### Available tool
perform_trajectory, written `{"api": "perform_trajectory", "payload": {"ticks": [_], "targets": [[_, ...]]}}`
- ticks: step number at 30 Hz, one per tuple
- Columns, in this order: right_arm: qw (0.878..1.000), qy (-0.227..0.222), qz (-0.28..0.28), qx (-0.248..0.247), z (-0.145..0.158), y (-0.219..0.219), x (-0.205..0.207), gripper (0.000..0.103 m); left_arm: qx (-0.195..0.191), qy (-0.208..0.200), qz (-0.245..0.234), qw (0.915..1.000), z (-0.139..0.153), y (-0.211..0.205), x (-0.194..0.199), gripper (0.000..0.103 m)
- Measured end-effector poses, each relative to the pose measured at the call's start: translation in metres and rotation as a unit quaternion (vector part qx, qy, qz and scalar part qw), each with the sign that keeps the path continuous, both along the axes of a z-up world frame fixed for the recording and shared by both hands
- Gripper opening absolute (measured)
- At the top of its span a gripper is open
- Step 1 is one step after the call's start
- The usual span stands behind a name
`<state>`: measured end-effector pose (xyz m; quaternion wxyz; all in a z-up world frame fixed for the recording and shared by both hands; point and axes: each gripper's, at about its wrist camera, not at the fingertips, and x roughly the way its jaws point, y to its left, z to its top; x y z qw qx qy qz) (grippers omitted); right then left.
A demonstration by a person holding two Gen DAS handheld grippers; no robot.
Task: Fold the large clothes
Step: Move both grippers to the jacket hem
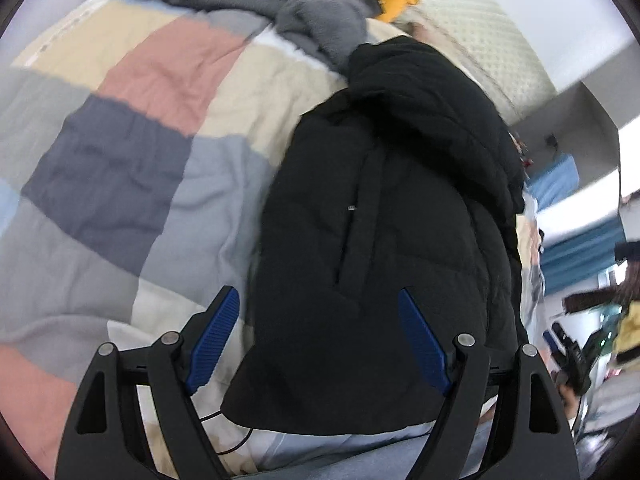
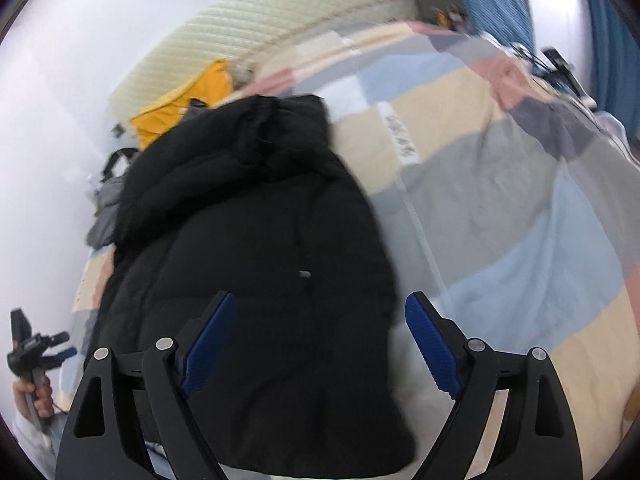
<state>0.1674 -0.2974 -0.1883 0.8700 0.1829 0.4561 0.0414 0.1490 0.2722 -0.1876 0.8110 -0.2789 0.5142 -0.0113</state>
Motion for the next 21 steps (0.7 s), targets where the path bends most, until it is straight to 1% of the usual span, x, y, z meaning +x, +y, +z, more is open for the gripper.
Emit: {"api": "perform_trajectory", "payload": {"ticks": [1,2,4,7,10,12,13,16,21], "targets": [[1.0,0.009,-0.01,0.002,-0.004,-0.004,0.002,0.094,-0.004,0.006,0.004,1.0,-0.002,0.003,0.0,0.082],[0.999,0.025,-0.024,0.016,-0.012,-0.012,0.005,0.096,-0.009,0.011,0.006,0.9999,-0.005,0.004,0.001,0.082],[0.996,0.054,-0.049,0.048,-0.026,-0.025,0.007,0.096,-0.017,0.032,0.006,0.9993,-0.012,0.006,0.005,0.082],[0.99,0.085,-0.075,0.081,-0.043,-0.036,0.009,0.096,-0.012,0.054,0.008,0.9984,-0.019,0.004,0.008,0.082],[0.985,0.113,-0.072,0.106,-0.057,-0.032,0.011,0.096,-0.007,0.068,-0.002,0.9977,-0.023,-0.001,0.013,0.082],[0.98,0.125,-0.06,0.139,-0.066,-0.029,0.013,0.096,-0.003,0.081,-0.011,0.9967,-0.027,-0.005,0.016,0.082],[0.976,0.135,-0.051,0.166,-0.072,-0.026,0.014,0.096,-0.004,0.085,-0.012,0.9963,-0.028,-0.006,0.018,0.082],[0.968,0.136,-0.024,0.21,-0.074,-0.017,0.014,0.096,-0.01,0.1,-0.017,0.9948,-0.035,-0.01,0.021,0.082],[0.958,0.083,0.052,0.268,-0.054,0.003,0.008,0.098,-0.026,0.116,-0.026,0.9925,-0.044,-0.013,0.024,0.082]]}}
